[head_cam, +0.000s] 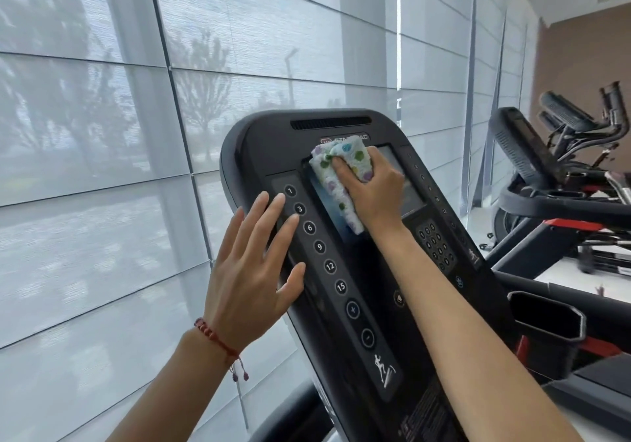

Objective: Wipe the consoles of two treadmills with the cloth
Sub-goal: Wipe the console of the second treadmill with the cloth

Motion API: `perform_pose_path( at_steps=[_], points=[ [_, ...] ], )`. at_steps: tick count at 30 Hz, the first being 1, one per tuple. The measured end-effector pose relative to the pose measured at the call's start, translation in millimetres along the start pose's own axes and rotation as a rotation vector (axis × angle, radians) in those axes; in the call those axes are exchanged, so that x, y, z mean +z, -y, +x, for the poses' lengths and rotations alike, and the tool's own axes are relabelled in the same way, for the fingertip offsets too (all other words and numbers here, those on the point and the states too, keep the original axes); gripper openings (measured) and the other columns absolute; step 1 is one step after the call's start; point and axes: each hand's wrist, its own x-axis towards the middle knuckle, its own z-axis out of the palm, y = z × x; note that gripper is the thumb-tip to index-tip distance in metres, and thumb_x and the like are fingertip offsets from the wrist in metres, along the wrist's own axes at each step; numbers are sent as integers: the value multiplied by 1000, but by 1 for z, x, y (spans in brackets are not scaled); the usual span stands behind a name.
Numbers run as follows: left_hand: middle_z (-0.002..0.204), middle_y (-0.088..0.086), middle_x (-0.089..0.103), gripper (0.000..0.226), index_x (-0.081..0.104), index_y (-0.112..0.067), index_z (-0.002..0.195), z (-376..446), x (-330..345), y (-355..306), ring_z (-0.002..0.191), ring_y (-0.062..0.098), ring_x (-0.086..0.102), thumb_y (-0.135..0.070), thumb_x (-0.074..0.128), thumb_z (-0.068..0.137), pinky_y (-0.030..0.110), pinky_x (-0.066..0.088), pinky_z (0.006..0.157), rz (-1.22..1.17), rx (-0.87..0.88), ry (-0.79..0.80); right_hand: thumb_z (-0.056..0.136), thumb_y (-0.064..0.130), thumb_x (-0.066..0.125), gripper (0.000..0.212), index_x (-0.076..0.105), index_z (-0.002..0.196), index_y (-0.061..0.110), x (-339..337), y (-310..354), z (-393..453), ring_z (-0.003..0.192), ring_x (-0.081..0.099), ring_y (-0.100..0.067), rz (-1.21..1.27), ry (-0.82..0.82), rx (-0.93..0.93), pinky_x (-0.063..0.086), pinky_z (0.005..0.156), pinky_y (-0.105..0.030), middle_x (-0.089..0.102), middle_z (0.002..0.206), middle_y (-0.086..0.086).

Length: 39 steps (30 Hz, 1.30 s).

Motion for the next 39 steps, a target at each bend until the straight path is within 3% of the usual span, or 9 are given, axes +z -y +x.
perform_pose_path(
  at_steps=[6, 11, 18, 25, 34, 39],
  points=[
    [139, 17, 44, 53, 56, 1, 125, 6, -2, 11, 134, 32, 33, -35, 45, 88, 55, 31, 105, 47, 66, 33, 81, 49, 63, 38, 59, 82, 11, -4, -36, 30, 67, 58, -18, -38, -50, 112, 40, 60, -26, 64, 75, -4],
    [142, 17, 41, 57, 51, 2, 129, 8, 1, 13, 137, 32, 29, -37, 45, 87, 54, 31, 106, 29, 65, 43, 84, 48, 59, 43, 62, 97, 8, -16, -65, 54, 83, 62, -25, -88, -90, 196, 39, 67, -26, 69, 93, -11],
    [142, 16, 39, 59, 48, 1, 131, 8, 3, 14, 137, 31, 28, -39, 45, 87, 54, 30, 107, 9, 53, 57, 85, 51, 55, 47, 61, 101, 8, -23, -79, 60, 95, 61, -30, -132, -128, 355, 35, 68, -27, 68, 100, -12],
    [141, 17, 40, 59, 48, 2, 130, 8, 3, 11, 137, 32, 27, -37, 47, 85, 54, 28, 108, -25, 34, 54, 81, 49, 63, 32, 60, 82, 16, -25, -46, 18, 69, 58, -15, -130, -3, 234, 41, 63, -23, 62, 75, 2],
    [140, 18, 41, 59, 48, 2, 129, 8, 5, 11, 137, 32, 27, -35, 48, 83, 53, 26, 110, -60, 31, 11, 75, 51, 65, 42, 66, 86, 11, -25, -5, -32, 70, 62, -18, -28, 163, -109, 51, 62, -32, 67, 79, -6],
    [140, 19, 42, 58, 46, 1, 130, 8, 7, 12, 136, 34, 28, -35, 48, 83, 53, 26, 109, -62, 40, 0, 76, 47, 67, 39, 66, 89, 10, -33, -29, -13, 70, 59, -17, -60, 147, -30, 44, 61, -20, 66, 82, -4]
  ],
)
